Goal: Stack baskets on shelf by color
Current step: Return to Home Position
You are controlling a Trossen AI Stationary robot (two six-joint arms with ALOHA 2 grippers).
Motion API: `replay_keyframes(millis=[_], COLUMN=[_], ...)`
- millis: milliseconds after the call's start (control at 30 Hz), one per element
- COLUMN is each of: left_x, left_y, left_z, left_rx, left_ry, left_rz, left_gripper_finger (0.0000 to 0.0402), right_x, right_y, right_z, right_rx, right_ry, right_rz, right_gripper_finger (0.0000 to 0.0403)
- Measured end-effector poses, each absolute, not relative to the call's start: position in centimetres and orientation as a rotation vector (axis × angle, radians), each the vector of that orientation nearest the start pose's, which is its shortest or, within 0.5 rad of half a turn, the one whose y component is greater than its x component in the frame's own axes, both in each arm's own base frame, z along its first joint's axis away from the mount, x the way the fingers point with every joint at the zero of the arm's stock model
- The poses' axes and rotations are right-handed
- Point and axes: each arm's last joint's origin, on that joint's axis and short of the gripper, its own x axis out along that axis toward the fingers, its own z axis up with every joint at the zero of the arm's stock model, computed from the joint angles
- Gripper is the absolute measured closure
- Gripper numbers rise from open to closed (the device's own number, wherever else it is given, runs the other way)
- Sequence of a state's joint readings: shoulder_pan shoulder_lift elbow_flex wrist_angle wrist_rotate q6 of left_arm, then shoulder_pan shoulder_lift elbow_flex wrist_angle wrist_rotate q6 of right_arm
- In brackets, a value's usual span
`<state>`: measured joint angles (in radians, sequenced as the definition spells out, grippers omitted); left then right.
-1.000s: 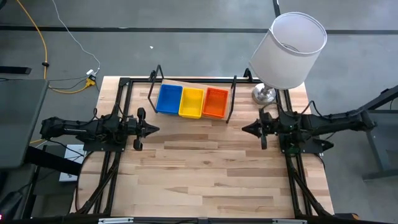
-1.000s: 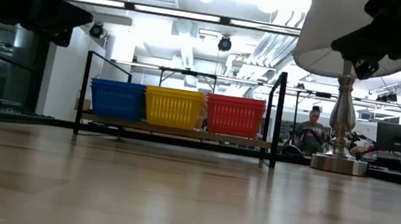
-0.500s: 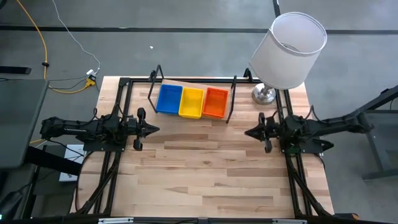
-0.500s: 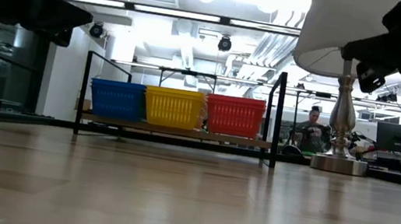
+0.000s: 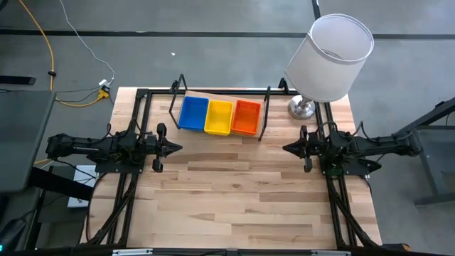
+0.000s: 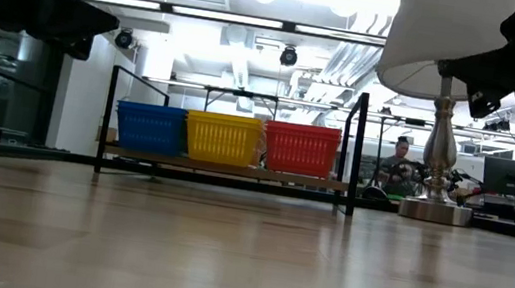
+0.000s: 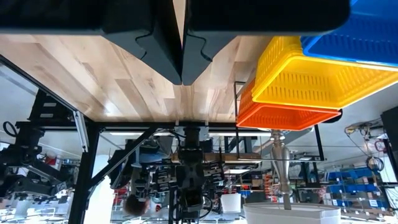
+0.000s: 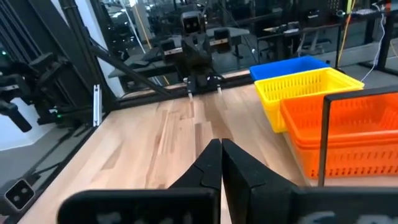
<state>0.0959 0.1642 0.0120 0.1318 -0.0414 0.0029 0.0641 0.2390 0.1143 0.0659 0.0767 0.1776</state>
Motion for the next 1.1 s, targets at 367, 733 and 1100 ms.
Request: replay_keyframes(millis=[367,733,1100], left_x=[10.7,10.7,10.7], left_y=[1.1,1.1,1.1], left_z=[16.7,16.7,16.7], left_rx=[0.002,0.002,0.002], left_ry=[0.021,0.020,0.020], left_rz=[0.137,0.137,0.137], left_gripper_finger=[0.0400,0.0398,0.0398], right_x=[11.2,10.5,10.5], right_y=[0.5,-1.3,-1.3], right_z=[17.1,16.1,15.7], right_rx=[0.178,0.132,0.029], right_ry=[-0.006,0.090,0.136], right_rz=[0.019,-0.100,-0.117], right_gripper_finger=[0.0403,0.0403,0.0403])
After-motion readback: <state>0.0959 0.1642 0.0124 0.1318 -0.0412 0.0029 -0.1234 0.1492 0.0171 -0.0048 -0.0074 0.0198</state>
